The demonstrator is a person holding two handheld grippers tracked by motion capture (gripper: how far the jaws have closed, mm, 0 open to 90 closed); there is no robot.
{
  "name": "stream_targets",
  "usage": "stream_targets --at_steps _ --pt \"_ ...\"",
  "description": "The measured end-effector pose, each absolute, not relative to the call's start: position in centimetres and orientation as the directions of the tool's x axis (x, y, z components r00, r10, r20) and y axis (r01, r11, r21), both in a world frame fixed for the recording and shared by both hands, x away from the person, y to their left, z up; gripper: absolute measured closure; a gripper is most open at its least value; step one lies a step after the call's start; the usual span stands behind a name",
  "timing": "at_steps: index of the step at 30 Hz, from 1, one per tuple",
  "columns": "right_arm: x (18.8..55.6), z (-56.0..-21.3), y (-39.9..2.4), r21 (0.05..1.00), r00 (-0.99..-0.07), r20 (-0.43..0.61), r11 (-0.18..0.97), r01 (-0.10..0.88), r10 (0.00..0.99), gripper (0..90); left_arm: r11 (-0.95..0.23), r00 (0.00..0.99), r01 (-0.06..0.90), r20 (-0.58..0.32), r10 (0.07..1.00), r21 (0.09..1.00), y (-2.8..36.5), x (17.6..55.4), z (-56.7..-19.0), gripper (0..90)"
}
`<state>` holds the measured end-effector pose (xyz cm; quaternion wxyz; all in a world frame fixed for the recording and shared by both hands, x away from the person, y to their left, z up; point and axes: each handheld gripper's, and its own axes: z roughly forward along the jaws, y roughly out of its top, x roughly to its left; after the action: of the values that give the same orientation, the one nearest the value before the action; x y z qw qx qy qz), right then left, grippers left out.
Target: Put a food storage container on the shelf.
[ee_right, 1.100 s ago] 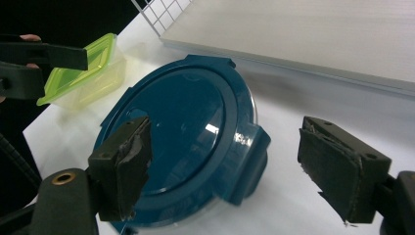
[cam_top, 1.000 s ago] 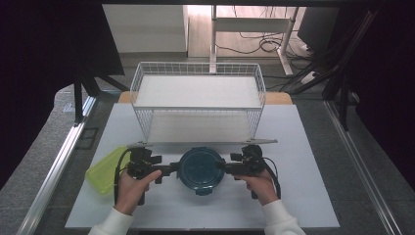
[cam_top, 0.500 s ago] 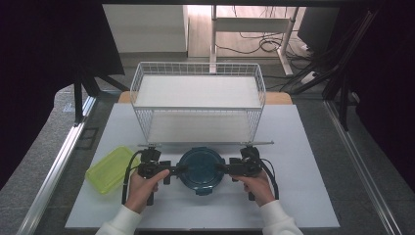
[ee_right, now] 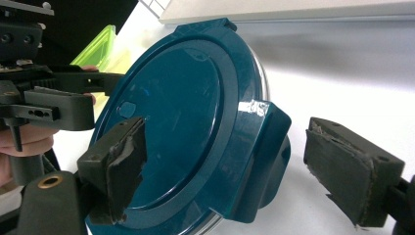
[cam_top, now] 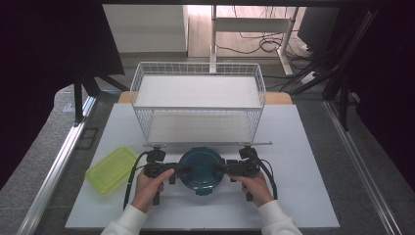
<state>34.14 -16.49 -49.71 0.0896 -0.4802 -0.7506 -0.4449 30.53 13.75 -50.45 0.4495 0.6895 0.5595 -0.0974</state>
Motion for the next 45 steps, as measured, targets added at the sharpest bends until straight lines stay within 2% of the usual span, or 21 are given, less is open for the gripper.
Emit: stream_targets --at_steps 6,14,18,25,29,32,45 --pt "34.3 -50.3 -16.1 0.554 -0.514 0.573 0.161 0.817 0.639 15.7 0.044 0.327 0.880 -0.672 0.664 0.472 13.9 30.7 -51.7 10.3" --pt "34.5 -50.9 -15.9 0.512 -0.487 0.616 0.155 0.845 0.619 16.0 0.034 0.348 0.884 -0.704 0.619 0.467 13.6 30.5 -51.8 17.6" --pt "34.4 -51.0 -15.8 0.500 -0.487 0.636 0.161 0.851 0.598 19.6 0.040 0.335 0.885 -0.693 0.638 0.464 13.5 30.4 -51.8 21.9" --pt "34.6 -51.0 -16.1 0.464 -0.445 0.671 0.132 0.876 0.592 24.6 0.057 0.317 0.892 -0.710 0.629 0.449 13.6 30.3 -51.9 22.8" --pt "34.6 -51.0 -16.2 0.462 -0.446 0.675 0.134 0.877 0.588 25.1 0.041 0.311 0.903 -0.716 0.626 0.428 13.2 30.3 -52.1 17.0" --pt "34.6 -51.0 -16.3 0.460 -0.445 0.678 0.135 0.878 0.585 25.9 0.056 0.302 0.902 -0.718 0.627 0.428 13.5 30.3 -51.9 21.4" --pt "33.5 -49.9 -16.4 0.494 -0.457 0.653 0.117 0.861 0.604 33.3 0.097 0.286 0.895 -0.728 0.623 0.435 14.0 29.2 -51.3 30.8"
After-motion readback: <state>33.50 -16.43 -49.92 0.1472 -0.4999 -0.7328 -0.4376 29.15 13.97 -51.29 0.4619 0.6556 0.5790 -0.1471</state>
